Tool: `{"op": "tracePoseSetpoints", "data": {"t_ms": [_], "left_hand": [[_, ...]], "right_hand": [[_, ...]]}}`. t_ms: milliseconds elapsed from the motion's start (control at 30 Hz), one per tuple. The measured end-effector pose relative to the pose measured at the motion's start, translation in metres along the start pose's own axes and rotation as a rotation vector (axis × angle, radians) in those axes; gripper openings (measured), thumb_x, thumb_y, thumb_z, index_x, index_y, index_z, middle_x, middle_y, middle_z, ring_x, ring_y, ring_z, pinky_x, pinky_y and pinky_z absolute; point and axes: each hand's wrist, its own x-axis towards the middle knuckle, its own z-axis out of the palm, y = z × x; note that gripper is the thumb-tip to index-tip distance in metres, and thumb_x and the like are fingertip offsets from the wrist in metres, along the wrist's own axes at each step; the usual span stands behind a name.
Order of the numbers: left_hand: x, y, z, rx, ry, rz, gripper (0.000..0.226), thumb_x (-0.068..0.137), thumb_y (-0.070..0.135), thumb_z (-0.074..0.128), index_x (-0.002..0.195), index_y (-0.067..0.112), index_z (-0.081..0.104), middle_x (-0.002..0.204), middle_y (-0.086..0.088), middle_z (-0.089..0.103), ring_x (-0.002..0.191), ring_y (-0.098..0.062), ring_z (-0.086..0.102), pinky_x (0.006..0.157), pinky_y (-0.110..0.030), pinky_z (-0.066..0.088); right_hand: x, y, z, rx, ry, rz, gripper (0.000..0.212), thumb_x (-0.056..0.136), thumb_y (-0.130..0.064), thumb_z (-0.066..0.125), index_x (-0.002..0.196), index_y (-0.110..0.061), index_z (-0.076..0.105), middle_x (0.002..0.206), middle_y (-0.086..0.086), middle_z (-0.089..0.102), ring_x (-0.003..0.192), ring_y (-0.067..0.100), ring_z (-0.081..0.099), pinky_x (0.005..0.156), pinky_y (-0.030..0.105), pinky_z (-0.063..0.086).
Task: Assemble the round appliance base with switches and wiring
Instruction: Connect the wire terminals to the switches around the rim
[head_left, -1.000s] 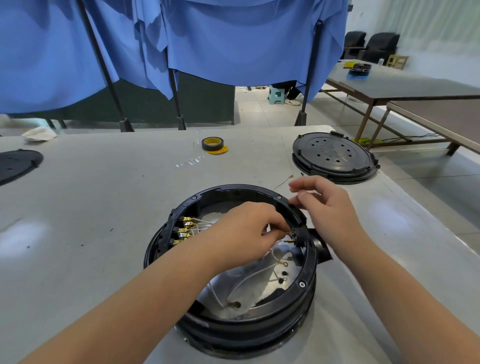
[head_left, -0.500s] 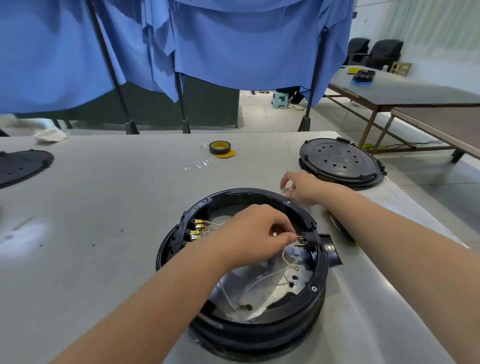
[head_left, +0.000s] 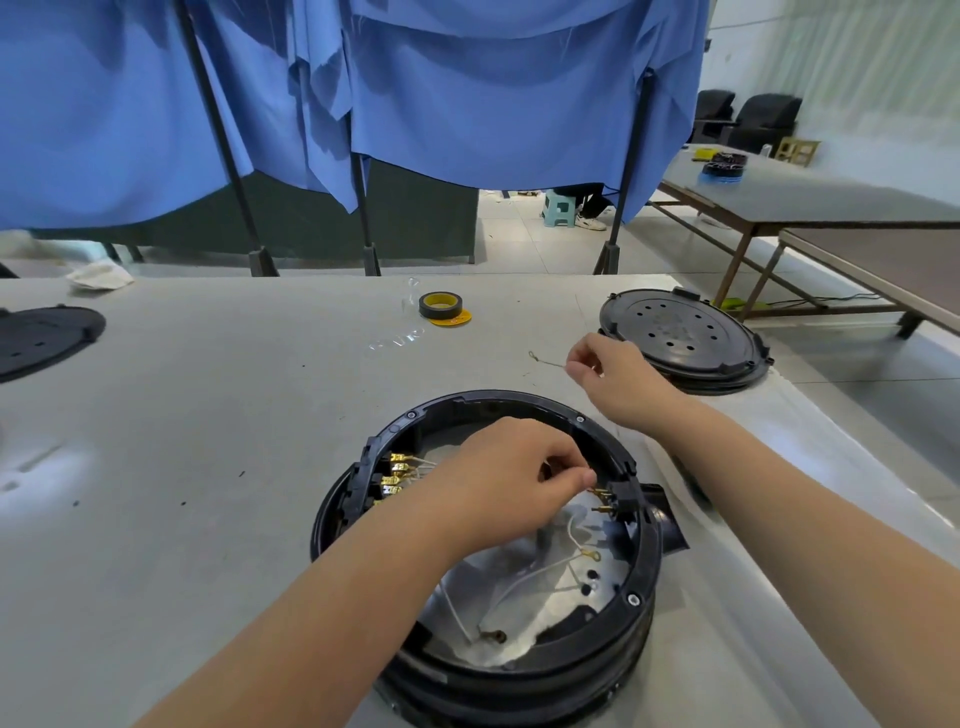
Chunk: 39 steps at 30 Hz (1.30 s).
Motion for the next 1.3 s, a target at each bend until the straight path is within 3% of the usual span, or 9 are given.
{"op": "tracePoseSetpoints", "data": {"t_ms": [100,233,367,500,767,933,1100,1200,1300], "left_hand": [[0.0,-0.001,-0.008,-0.049,0.271,0.011,0.013,0.092,0.033,0.06,0.095,0.027,0.071,0.085,0.015,0.066,0.079,0.001,0.058,0.074,-0.021,0.051],[0.0,-0.003,-0.017,-0.229,0.641,-0.068,0.019,0.087,0.031,0.068,0.105,0.032,0.064,0.089,0.019,0.062,0.08,0.005,0.056,0.066,-0.007,0.045],[-0.001,-0.003,-0.02,-0.305,0.56,-0.154,0.04,0.079,0.046,0.072,0.114,0.036,0.057,0.097,0.02,0.06,0.086,0.008,0.057,0.069,-0.014,0.048],[-0.004,0.002,-0.022,-0.411,0.466,-0.13,0.004,0.082,0.034,0.073,0.083,0.03,0.073,0.073,0.013,0.071,0.07,-0.005,0.066,0.07,-0.029,0.058],[-0.006,-0.001,-0.026,-0.507,0.502,-0.203,0.007,0.087,0.025,0.07,0.08,0.026,0.071,0.071,0.012,0.072,0.066,-0.002,0.066,0.058,-0.006,0.048],[-0.005,-0.004,-0.027,-0.523,0.554,-0.239,0.007,0.088,0.025,0.068,0.082,0.023,0.07,0.073,0.006,0.072,0.066,-0.002,0.066,0.06,-0.008,0.05],[-0.004,-0.006,-0.028,-0.55,0.547,-0.289,0.007,0.088,0.026,0.067,0.083,0.022,0.069,0.074,0.005,0.072,0.065,-0.001,0.065,0.06,-0.01,0.051],[-0.005,-0.006,-0.024,-0.371,0.593,-0.276,0.012,0.088,0.024,0.067,0.1,0.025,0.063,0.095,0.012,0.066,0.084,-0.001,0.06,0.068,-0.007,0.046],[-0.007,-0.001,-0.018,0.012,0.647,-0.128,0.033,0.088,0.023,0.067,0.119,0.025,0.056,0.115,0.013,0.055,0.109,-0.007,0.05,0.095,-0.023,0.037]], "right_hand": [[-0.028,-0.017,-0.016,0.19,0.114,-0.074,0.004,0.095,-0.018,0.053,0.094,-0.02,0.057,0.09,-0.005,0.059,0.084,0.011,0.053,0.072,0.018,0.041],[-0.064,-0.031,-0.025,0.252,0.193,-0.143,0.009,0.094,-0.017,0.055,0.089,-0.024,0.056,0.086,-0.01,0.059,0.082,0.002,0.054,0.072,0.013,0.039],[-0.089,-0.04,-0.023,0.298,0.209,-0.222,0.011,0.093,-0.016,0.057,0.087,-0.025,0.057,0.085,-0.01,0.061,0.082,0.002,0.056,0.073,0.009,0.04],[-0.103,-0.044,-0.018,0.307,0.25,-0.294,0.013,0.09,-0.012,0.059,0.088,-0.024,0.059,0.083,-0.014,0.06,0.084,0.003,0.057,0.074,0.009,0.041],[-0.115,-0.025,-0.015,0.431,0.288,-0.212,0.017,0.086,-0.014,0.068,0.094,-0.028,0.062,0.084,-0.01,0.066,0.084,0.005,0.062,0.078,0.014,0.048],[-0.115,-0.019,-0.017,0.543,0.312,-0.133,0.013,0.084,-0.012,0.07,0.088,-0.023,0.066,0.081,-0.002,0.068,0.074,0.007,0.062,0.071,0.016,0.049],[-0.114,-0.019,-0.015,0.543,0.32,-0.121,0.012,0.085,-0.014,0.07,0.082,-0.025,0.067,0.075,-0.011,0.068,0.07,0.0,0.061,0.068,0.011,0.046],[-0.114,-0.02,-0.013,0.517,0.321,-0.105,0.014,0.084,-0.017,0.07,0.079,-0.028,0.066,0.076,-0.016,0.068,0.071,0.0,0.062,0.068,0.01,0.046],[-0.114,-0.022,-0.01,0.506,0.323,-0.1,0.014,0.083,-0.018,0.071,0.076,-0.029,0.067,0.078,-0.019,0.069,0.072,0.0,0.063,0.069,0.01,0.047]]}}
